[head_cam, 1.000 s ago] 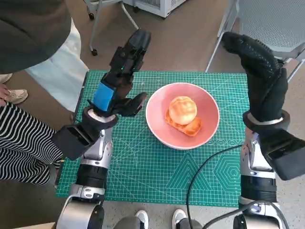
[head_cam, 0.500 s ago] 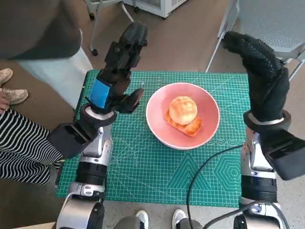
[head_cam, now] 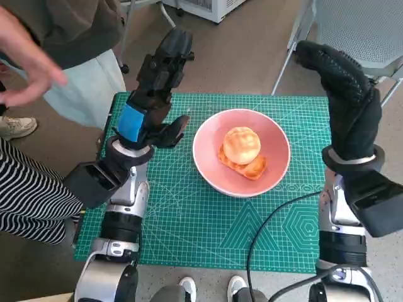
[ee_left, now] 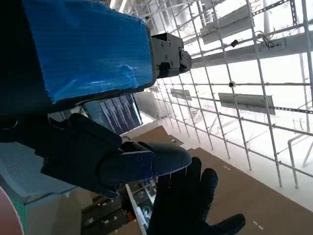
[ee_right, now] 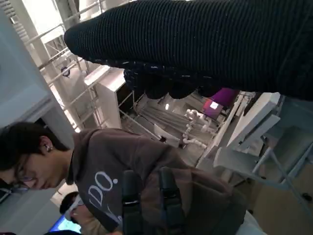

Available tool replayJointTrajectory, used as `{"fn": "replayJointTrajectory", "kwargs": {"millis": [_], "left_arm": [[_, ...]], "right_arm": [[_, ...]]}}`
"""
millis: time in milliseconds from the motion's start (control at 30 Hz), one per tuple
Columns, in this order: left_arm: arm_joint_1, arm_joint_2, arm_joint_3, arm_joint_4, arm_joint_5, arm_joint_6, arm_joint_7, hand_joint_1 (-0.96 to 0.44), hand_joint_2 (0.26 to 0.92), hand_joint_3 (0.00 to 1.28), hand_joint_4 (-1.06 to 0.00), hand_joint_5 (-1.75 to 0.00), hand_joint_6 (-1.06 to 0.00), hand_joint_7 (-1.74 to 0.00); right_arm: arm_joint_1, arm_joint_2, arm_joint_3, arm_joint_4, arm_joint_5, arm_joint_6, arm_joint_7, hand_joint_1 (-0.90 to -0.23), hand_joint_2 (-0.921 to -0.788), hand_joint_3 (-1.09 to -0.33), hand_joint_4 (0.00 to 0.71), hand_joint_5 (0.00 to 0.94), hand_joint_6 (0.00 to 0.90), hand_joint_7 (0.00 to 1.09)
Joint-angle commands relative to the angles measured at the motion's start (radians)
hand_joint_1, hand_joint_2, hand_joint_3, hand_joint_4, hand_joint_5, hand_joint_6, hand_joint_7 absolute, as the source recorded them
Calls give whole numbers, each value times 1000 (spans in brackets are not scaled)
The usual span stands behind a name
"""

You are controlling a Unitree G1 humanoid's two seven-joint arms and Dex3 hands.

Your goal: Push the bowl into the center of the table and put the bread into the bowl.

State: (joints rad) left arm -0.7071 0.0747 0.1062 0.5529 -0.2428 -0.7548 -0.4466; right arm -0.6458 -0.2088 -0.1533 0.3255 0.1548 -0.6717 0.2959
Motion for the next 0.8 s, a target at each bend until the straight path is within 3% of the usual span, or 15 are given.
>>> {"fn": "replayJointTrajectory", "kwargs": {"millis": [33, 800], "left_arm": [[-26, 6, 4, 12, -2, -17, 0, -740, 921, 518, 1, 1, 1, -264], [-31, 4, 3, 16, -25, -16, -26, -734, 921, 522, -11, -5, 1, -283]], "right_arm": [[20, -13, -3, 1, -4, 4, -7, -607, -921, -687, 201, 6, -1, 638], [38, -25, 1, -20, -18, 8, -24, -610, -921, -690, 211, 9, -1, 646]]}}
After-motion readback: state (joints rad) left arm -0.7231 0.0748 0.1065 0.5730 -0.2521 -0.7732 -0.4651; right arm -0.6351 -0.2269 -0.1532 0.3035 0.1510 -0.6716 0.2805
